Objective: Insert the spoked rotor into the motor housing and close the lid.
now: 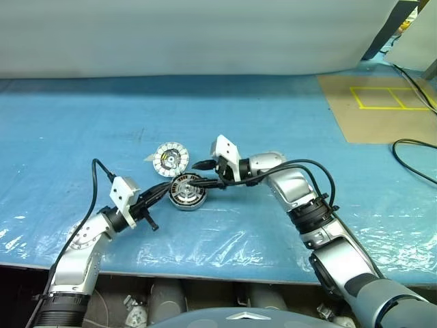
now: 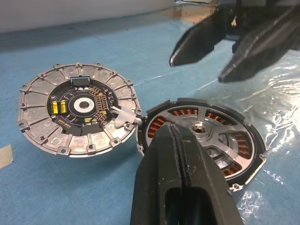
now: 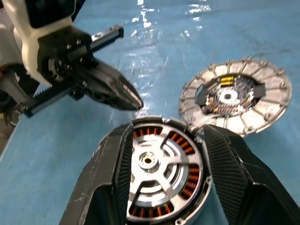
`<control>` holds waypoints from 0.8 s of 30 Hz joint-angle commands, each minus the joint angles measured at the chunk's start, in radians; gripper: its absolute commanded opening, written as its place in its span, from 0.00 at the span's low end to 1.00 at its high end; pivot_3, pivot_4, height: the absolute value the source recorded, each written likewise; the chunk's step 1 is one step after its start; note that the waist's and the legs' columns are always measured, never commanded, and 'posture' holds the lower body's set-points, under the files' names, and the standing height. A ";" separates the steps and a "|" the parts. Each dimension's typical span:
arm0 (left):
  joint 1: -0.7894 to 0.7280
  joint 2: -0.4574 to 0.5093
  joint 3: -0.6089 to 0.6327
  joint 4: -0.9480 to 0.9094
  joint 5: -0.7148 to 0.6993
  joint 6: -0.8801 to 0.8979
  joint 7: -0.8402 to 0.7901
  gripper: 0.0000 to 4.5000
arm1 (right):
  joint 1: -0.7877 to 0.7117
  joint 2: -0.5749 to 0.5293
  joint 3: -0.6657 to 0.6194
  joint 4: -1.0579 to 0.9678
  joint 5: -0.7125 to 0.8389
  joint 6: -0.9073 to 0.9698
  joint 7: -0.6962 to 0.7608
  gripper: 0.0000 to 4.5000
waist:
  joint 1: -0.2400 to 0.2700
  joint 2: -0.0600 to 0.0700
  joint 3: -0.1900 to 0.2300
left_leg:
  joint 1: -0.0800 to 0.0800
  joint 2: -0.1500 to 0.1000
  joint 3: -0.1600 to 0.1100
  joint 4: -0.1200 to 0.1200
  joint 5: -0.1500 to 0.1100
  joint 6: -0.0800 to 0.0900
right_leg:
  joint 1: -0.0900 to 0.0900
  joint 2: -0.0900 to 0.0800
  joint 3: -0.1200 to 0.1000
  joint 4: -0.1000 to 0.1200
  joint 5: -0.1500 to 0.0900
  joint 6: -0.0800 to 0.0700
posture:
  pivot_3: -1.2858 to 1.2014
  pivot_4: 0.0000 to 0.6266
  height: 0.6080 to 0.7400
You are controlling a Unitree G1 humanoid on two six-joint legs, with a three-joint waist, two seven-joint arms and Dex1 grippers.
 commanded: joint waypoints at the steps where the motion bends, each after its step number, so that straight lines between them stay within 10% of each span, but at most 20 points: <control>1: 0.000 0.002 0.003 -0.015 0.000 -0.019 -0.005 0.00 | 0.009 0.015 0.020 -0.003 -0.025 -0.036 -0.034 0.28 | 0.000 0.000 0.000 | 0.000 0.000 0.000 0.000 0.000 0.000 | 0.000 0.000 0.000 0.000 0.000 0.000 | 0.52 0.24 1.00; 5: 0.002 0.002 0.004 -0.021 0.000 -0.014 0.001 0.00 | 0.030 0.035 0.063 0.025 -0.063 -0.059 -0.066 0.01 | 0.001 0.000 0.000 | -0.001 0.000 0.000 0.000 0.000 0.000 | 0.000 0.000 0.000 -0.001 0.000 0.000 | 0.52 0.24 1.00; 14: 0.001 0.007 0.008 -0.024 0.000 -0.011 0.001 0.00 | 0.076 -0.015 0.154 0.103 -0.172 -0.110 -0.081 0.01 | 0.000 0.000 0.000 | 0.002 0.000 0.000 0.000 0.000 0.000 | 0.002 0.000 0.000 -0.001 0.000 0.000 | 0.52 0.24 1.00; 24: 0.011 0.041 0.052 0.043 0.025 0.011 0.041 0.00 | 0.015 0.037 -0.048 -0.032 0.045 -0.050 -0.036 0.01 | -0.001 0.000 0.000 | 0.000 0.000 0.000 0.000 0.000 0.000 | 0.000 0.000 0.000 0.000 0.000 0.000 | 0.52 0.24 1.00</control>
